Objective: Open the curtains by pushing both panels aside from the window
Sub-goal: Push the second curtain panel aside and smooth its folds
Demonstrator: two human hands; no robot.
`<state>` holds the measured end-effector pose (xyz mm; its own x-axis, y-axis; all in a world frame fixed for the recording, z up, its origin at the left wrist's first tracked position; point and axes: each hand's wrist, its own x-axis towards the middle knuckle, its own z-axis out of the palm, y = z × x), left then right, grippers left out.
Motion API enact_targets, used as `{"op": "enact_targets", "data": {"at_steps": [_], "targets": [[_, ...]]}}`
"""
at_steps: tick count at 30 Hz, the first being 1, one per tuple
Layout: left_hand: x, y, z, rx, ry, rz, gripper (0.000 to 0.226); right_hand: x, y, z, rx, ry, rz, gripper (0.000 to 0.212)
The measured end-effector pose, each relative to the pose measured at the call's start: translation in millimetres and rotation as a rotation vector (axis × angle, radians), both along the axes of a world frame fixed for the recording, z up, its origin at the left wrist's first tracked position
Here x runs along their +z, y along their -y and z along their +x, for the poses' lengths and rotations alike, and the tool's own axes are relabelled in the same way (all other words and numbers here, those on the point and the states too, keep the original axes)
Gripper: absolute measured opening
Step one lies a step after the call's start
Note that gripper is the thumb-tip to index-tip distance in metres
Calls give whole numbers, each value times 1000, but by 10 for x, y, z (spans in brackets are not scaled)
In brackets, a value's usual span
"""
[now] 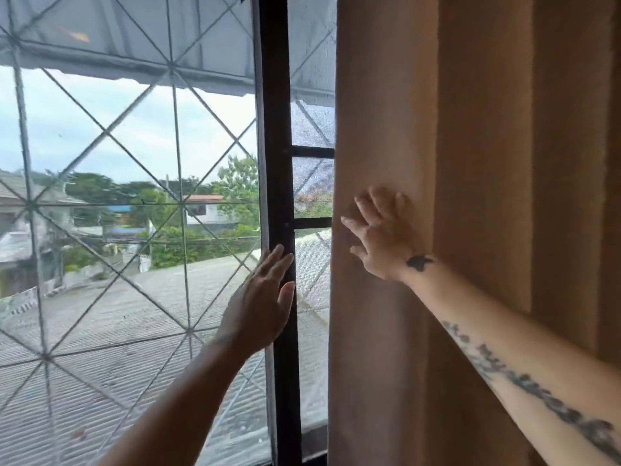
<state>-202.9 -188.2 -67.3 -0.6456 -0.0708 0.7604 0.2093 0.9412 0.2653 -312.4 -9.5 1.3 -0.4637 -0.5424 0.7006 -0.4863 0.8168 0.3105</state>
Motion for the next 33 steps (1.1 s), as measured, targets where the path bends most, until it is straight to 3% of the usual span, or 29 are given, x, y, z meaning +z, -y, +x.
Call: {"op": "enact_targets", "data": {"at_steps": [15, 22, 27, 33], "targets": [[-336, -629, -1039, -222, 130, 50, 60, 626, -97, -488, -160, -253, 90, 59], [-482, -961, -1540, -402, 23, 106, 97, 642, -281, -823, -206, -342, 62, 66], [-532, -1387, -1828, -478, -45, 168, 86, 601, -618, -1071, -233, -322, 42, 68], [-454, -1904, -2109, -390, 47, 150, 105, 641, -1056, -1353, -216, -275, 67, 66]]}}
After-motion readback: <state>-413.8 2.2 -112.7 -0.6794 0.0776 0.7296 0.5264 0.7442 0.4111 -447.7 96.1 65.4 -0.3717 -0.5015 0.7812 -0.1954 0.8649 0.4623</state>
